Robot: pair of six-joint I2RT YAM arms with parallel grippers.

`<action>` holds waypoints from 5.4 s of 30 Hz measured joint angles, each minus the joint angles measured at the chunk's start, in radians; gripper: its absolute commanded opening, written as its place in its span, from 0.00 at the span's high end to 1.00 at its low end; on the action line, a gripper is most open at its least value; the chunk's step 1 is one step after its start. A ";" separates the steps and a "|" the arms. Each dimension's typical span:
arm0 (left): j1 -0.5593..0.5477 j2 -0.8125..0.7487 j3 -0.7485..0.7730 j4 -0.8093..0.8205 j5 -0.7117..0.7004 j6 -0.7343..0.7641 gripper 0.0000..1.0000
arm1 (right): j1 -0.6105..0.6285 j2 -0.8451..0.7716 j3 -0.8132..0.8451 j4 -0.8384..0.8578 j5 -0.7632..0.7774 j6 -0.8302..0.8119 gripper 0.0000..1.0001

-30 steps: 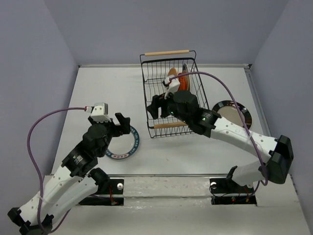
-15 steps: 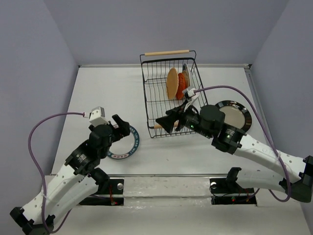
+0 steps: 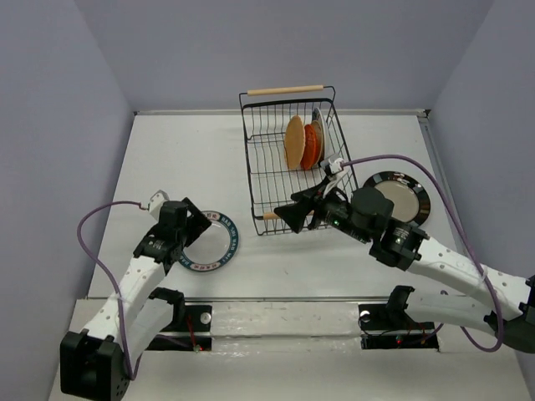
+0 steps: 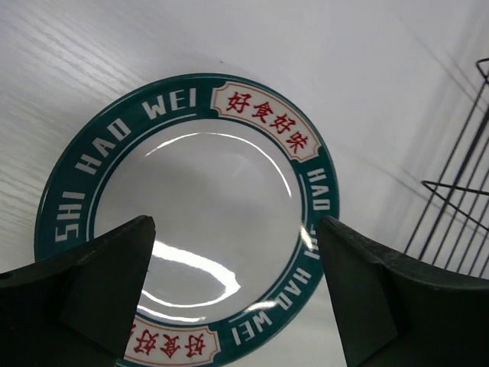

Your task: Load the plates into the dish rack

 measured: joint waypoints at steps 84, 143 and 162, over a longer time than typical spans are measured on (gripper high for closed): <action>0.338 0.197 -0.328 0.628 0.157 -0.172 0.95 | 0.000 0.062 -0.058 0.070 0.064 -0.033 0.29; 0.092 -0.447 0.087 0.490 0.520 0.299 0.01 | -0.315 0.362 0.246 0.150 -0.622 0.008 0.93; 0.039 -0.478 0.156 0.255 0.251 0.533 0.02 | -0.329 0.656 0.677 -0.174 0.462 -0.133 0.93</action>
